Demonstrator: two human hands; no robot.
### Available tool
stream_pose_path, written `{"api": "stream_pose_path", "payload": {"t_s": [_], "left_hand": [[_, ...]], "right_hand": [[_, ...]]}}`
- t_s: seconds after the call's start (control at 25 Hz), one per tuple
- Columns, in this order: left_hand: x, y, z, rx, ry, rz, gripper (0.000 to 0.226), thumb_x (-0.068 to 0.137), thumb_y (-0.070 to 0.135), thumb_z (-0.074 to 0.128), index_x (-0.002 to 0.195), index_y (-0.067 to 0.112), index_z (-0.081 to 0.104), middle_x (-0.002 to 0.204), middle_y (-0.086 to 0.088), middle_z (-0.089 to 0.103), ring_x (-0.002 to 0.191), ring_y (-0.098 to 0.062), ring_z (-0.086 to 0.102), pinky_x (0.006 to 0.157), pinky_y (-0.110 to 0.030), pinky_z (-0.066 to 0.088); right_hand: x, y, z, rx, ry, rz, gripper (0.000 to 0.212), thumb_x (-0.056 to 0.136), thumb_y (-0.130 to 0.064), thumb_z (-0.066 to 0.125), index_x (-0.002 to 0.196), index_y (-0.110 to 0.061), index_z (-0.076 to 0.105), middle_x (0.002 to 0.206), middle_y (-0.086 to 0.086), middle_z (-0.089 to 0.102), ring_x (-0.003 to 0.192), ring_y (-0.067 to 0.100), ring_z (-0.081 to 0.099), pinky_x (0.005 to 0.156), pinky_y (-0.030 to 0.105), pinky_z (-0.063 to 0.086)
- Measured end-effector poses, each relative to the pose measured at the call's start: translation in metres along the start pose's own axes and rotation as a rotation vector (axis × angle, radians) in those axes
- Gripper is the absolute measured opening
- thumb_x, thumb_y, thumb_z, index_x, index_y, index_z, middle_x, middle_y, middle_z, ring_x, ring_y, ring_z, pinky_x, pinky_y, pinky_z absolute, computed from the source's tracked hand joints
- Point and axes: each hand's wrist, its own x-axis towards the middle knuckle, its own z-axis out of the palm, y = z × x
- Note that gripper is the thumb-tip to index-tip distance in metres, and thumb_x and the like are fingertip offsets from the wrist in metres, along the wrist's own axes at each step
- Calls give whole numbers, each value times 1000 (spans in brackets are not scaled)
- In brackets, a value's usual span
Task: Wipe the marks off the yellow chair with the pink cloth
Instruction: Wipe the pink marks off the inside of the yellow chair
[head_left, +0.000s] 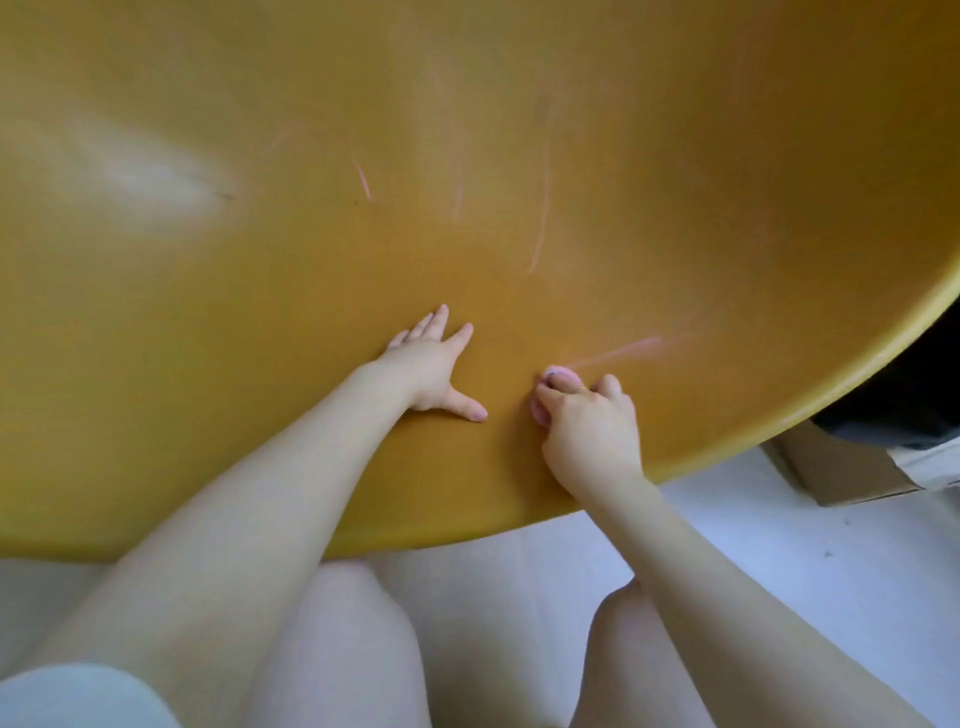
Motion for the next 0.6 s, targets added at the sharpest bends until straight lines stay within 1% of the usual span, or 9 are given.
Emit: {"api": "stream_pose_path", "payload": {"t_s": [0.08,0.16,0.2,0.28,0.36,0.4,0.48,0.52,0.6], "left_hand": [[7,-5,1,2,4,14,117,66,65,66,150,25,-5,155,-8,-22,146,-21,-12,119,-36,1],[10,-9,4,17,13,35,118,66,68,64,150,26,-6,156,-7,-22,146,-20,-12,119,-36,1],[10,-10,5,22,10,41,117,66,69,63,149,26,-7,155,-7,-22,145,-20,-13,119,-36,0],[10,-11,7,21,7,49,117,67,69,63,149,27,-9,155,-6,-25,145,-20,-14,118,-36,-1],[12,-12,6,9,9,54,118,66,68,64,149,28,-9,155,-5,-25,145,-20,-15,118,-37,-2],[13,-12,5,8,14,54,119,65,69,64,149,28,-8,155,-5,-25,145,-20,-15,118,-37,-2],[14,-12,5,21,22,55,120,63,70,65,149,28,-7,155,-6,-24,145,-20,-14,118,-38,-1],[14,-12,5,21,28,61,121,62,71,65,149,28,-7,155,-6,-23,145,-20,-13,118,-38,0],[14,-13,5,8,37,64,121,61,72,64,149,30,-6,156,-5,-23,145,-19,-13,118,-38,0]], "right_hand": [[7,-25,14,24,-36,-177,34,72,-10,35,82,-17,67,100,-4,68,69,25,42,56,32,35],[35,-23,15,13,-158,-208,29,85,-14,35,93,-22,62,120,-13,57,80,23,33,64,30,26],[50,-12,12,-7,-196,-146,27,88,-16,34,95,-24,59,125,-15,53,86,24,34,67,30,24],[72,16,2,-113,-160,51,34,89,-17,28,101,-25,58,127,-11,51,101,28,38,73,32,25],[70,28,-2,-170,-117,213,32,89,-10,34,104,-22,60,125,-6,53,105,31,36,79,37,29],[60,23,1,-141,-79,205,32,86,-6,38,101,-20,62,121,-4,56,101,31,38,78,38,32],[29,-2,8,-25,-16,53,29,77,-8,40,86,-17,67,104,-1,67,81,30,46,64,36,36],[12,-14,9,14,-21,-31,29,78,-14,40,80,-17,68,95,-3,70,72,28,48,58,32,36],[-4,-24,8,29,-32,-151,31,84,-28,40,80,-22,70,89,-10,71,64,27,50,55,28,36]]}}
